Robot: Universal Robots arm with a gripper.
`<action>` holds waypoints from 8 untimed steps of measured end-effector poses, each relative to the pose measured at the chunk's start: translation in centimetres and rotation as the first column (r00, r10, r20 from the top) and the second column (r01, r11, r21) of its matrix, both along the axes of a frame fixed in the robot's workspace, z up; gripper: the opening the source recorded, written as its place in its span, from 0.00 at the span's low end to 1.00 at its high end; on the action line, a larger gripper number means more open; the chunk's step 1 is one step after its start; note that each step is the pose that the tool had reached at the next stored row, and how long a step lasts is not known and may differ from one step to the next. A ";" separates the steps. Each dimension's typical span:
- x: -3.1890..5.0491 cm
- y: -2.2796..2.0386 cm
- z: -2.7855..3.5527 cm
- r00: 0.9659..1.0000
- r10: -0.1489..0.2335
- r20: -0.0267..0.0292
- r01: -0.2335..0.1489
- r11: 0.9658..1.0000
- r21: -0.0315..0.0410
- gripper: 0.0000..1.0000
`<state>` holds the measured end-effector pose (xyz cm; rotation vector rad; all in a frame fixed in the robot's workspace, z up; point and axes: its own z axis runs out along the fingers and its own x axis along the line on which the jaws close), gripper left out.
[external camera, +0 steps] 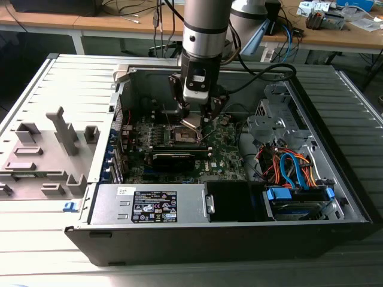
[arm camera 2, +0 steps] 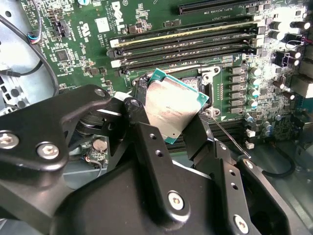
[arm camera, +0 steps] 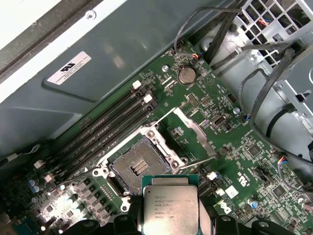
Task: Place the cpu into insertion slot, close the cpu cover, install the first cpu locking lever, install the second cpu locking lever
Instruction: 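Place the cpu into insertion slot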
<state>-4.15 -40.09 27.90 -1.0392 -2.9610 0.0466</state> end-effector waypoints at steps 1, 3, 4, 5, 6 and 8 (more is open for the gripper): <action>0.00 0.00 -0.01 1.000 -0.002 0.000 0.002 1.000 0.000 0.55; 0.00 0.00 -0.01 1.000 -0.006 0.000 0.006 1.000 0.000 0.55; 0.00 0.00 -0.02 1.000 -0.007 0.000 0.007 1.000 0.000 0.55; 0.00 0.00 -0.02 1.000 -0.009 0.000 0.009 1.000 0.000 0.55; 0.00 0.00 -0.03 1.000 -0.010 0.000 0.010 1.000 0.000 0.55; 0.00 0.00 -0.03 1.000 -0.013 0.000 0.013 1.000 0.000 0.55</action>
